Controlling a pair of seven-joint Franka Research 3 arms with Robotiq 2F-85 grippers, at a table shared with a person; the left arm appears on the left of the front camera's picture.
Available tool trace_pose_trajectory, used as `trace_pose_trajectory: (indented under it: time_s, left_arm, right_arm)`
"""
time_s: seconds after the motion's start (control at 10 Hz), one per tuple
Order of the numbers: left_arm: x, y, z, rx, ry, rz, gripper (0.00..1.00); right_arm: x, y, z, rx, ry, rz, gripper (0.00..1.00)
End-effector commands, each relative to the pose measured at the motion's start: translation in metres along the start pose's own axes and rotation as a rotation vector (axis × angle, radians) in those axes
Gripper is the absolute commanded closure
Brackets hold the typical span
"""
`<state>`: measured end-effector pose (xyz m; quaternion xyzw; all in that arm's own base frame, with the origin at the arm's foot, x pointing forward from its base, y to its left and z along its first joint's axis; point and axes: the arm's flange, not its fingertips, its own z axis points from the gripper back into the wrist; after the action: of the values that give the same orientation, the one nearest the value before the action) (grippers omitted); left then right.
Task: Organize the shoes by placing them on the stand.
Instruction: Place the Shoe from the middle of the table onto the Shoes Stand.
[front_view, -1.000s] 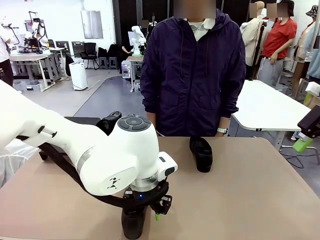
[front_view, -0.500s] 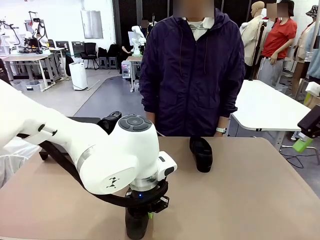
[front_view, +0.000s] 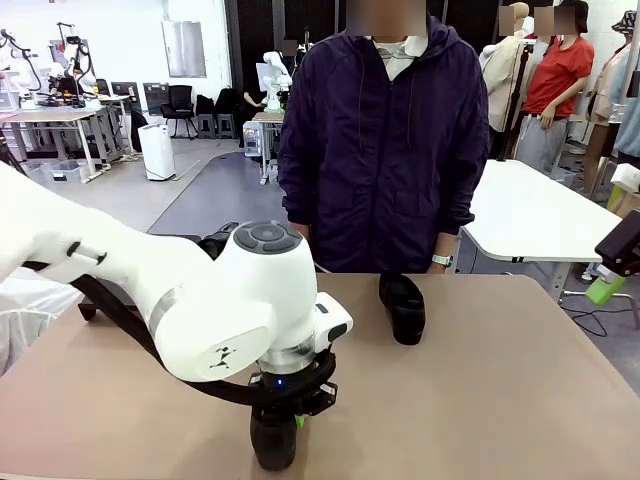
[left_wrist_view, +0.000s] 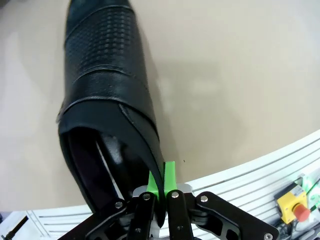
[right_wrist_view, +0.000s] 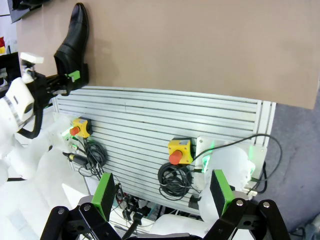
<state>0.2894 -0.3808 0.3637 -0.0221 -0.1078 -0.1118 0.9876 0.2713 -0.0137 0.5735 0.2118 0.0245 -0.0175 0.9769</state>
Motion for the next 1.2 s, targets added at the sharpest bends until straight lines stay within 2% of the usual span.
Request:
trace_pose_trajectory:
  time_s: [0.0,0.2,0.4,0.6,0.7,0.8,1.1]
  left_arm:
    - [-0.009,0.012,0.062,0.006,-0.086,0.043,1.00]
    - [-0.038,0.021,0.137,-0.010,-0.184,0.099,1.00]
    - [-0.060,0.053,0.185,0.016,-0.246,0.201,1.00]
    - [-0.087,0.076,0.201,-0.053,-0.264,0.199,1.00]
    - [-0.099,0.077,0.197,-0.059,-0.202,0.233,1.00]
    - [-0.076,0.061,0.209,-0.014,-0.254,0.211,1.00]
    - [-0.076,0.061,0.209,-0.014,-0.254,0.211,1.00]
  right_arm:
    - [0.002,0.000,0.004,0.019,0.006,0.024,0.00]
    - [0.002,0.000,0.004,0.019,0.006,0.024,0.00]
    - [0.002,0.000,0.004,0.019,0.006,0.024,0.00]
    - [0.002,0.000,0.004,0.019,0.006,0.024,0.00]
    - [0.002,0.000,0.004,0.019,0.006,0.024,0.00]
    - [0.002,0.000,0.004,0.019,0.006,0.024,0.00]
    - [0.002,0.000,0.004,0.019,0.006,0.024,0.00]
